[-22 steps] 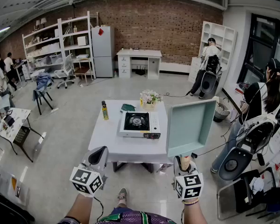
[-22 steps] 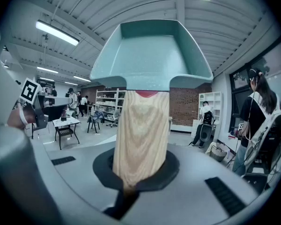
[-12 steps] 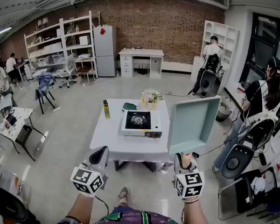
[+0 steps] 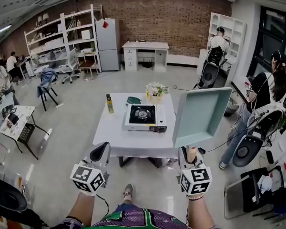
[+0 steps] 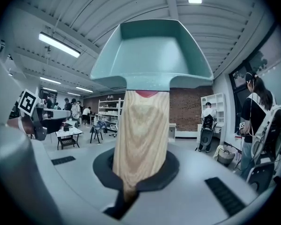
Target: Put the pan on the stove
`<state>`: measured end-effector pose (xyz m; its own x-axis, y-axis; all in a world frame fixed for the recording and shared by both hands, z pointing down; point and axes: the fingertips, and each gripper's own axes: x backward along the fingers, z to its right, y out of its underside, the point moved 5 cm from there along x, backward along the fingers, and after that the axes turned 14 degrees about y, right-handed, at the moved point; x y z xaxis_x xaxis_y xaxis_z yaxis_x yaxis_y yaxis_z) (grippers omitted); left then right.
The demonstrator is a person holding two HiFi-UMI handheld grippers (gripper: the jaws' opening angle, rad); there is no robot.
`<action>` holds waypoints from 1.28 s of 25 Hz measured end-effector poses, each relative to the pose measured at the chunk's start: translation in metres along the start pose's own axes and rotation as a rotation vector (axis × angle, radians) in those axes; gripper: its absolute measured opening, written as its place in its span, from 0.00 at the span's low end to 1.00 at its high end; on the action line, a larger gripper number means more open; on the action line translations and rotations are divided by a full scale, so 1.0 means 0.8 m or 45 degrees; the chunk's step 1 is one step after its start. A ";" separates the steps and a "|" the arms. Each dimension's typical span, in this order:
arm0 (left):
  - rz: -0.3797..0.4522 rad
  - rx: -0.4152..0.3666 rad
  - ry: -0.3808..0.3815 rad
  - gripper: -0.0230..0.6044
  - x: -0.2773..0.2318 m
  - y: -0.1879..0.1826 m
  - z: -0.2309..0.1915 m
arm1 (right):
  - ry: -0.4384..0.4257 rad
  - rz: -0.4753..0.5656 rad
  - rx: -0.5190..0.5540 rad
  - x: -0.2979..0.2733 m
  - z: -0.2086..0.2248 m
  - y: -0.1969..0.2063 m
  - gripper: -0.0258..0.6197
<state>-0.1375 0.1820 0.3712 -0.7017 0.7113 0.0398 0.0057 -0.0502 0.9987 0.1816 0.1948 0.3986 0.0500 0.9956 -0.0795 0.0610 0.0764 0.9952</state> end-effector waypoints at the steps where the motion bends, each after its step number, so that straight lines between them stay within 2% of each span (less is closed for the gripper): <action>1: 0.000 0.003 -0.001 0.07 0.000 0.000 -0.001 | -0.004 0.000 0.002 -0.001 0.000 -0.001 0.04; 7: 0.001 0.008 -0.013 0.07 -0.004 -0.004 -0.003 | -0.018 0.014 -0.011 -0.008 0.000 -0.010 0.04; 13: -0.044 0.016 -0.048 0.07 -0.009 0.004 -0.016 | -0.020 0.018 -0.030 -0.023 -0.004 -0.015 0.04; 32: -0.103 0.067 -0.061 0.07 -0.041 0.035 -0.087 | -0.002 -0.094 -0.008 -0.100 -0.023 0.000 0.04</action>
<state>-0.1642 0.1085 0.3957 -0.6663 0.7446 -0.0407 -0.0109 0.0448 0.9989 0.1595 0.1161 0.4059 0.0472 0.9871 -0.1531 0.0584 0.1503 0.9869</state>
